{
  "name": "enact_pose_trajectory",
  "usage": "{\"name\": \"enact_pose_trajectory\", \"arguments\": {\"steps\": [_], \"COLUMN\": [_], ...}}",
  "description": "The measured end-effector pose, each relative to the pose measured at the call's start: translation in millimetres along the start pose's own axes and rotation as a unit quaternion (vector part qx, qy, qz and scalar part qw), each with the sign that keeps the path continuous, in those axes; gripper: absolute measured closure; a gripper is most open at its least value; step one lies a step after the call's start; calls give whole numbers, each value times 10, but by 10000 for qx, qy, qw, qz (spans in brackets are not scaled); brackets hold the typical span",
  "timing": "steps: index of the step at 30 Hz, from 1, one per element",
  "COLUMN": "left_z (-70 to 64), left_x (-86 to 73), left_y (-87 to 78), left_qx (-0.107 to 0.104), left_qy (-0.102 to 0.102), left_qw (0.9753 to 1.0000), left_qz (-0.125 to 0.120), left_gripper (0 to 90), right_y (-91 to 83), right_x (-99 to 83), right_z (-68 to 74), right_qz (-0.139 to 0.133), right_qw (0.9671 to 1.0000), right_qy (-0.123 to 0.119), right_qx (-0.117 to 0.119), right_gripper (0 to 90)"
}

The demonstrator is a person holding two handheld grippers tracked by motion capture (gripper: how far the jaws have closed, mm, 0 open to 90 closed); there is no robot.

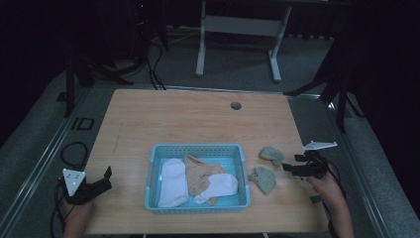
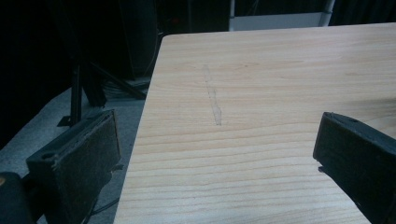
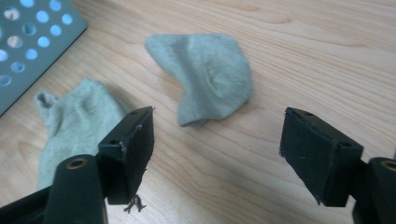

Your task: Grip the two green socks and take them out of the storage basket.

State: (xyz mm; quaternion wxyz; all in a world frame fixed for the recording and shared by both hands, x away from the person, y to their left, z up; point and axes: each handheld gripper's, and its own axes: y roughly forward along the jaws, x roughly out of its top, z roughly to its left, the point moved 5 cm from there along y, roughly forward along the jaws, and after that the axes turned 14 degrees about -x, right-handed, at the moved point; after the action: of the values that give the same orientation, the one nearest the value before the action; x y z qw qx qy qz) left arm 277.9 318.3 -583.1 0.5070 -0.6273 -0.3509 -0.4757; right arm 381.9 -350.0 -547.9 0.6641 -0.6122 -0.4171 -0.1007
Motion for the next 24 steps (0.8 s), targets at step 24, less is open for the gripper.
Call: {"name": "enact_pose_trajectory", "arguments": {"steps": [24], "left_z": [-1], "left_x": [1], "left_y": [-1], "left_qx": [-11], "left_qy": [5], "left_qw": [10000], "left_qz": [-13], "left_gripper": [3], "right_y": [44], "right_x": [-497], "right_z": [-136], "right_qz": [-663], "right_qw": [9737], "right_qy": [1027], "right_qx": [-1924], "right_gripper": [112]}}
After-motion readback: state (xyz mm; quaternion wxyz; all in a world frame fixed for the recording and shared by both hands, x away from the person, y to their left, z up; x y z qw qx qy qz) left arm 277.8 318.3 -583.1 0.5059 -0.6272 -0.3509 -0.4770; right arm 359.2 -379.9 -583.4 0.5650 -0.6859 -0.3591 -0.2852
